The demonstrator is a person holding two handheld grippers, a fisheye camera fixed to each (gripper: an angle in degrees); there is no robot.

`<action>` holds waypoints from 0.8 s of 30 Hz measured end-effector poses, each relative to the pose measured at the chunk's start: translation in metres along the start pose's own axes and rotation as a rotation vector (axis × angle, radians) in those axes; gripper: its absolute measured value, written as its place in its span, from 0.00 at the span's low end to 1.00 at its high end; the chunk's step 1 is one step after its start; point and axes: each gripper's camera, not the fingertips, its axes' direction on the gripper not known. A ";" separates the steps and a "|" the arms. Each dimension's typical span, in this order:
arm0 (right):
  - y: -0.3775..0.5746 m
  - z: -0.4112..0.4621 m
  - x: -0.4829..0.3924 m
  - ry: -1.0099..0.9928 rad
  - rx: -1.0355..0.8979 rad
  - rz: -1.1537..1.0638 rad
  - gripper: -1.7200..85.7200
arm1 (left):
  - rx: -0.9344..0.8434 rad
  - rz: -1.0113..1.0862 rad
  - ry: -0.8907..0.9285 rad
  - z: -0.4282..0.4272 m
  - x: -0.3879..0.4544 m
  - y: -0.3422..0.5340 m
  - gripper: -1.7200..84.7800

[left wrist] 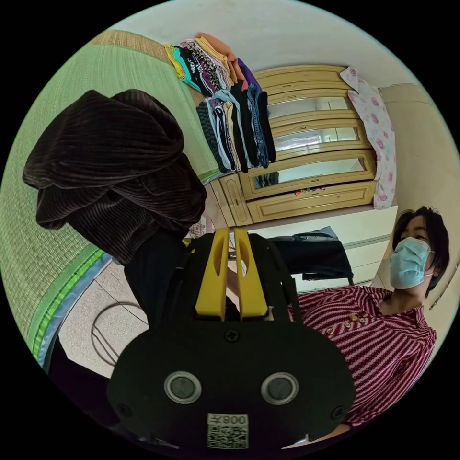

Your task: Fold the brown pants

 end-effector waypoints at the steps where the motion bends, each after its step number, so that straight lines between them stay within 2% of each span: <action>1: 0.004 0.002 0.016 -0.048 0.023 0.010 0.19 | -0.003 -0.004 0.006 0.001 0.001 -0.007 0.04; 3: 0.010 0.005 0.034 -0.120 0.036 0.002 0.17 | 0.000 -0.016 0.010 0.001 0.001 -0.015 0.04; 9: 0.049 -0.007 0.072 -0.170 0.052 -0.001 0.12 | -0.002 -0.037 -0.011 0.000 0.004 -0.036 0.04; 15: 0.124 -0.057 0.039 -0.294 0.163 -0.191 0.08 | -0.119 0.059 -0.087 0.025 0.025 -0.057 0.07; 18: 0.152 -0.070 0.006 -0.362 0.180 -0.295 0.07 | -0.183 0.159 -0.136 0.048 0.045 -0.068 0.11; 24: 0.183 -0.043 -0.096 -0.348 0.046 -0.554 0.06 | -0.305 0.500 -0.390 0.102 0.111 -0.076 0.18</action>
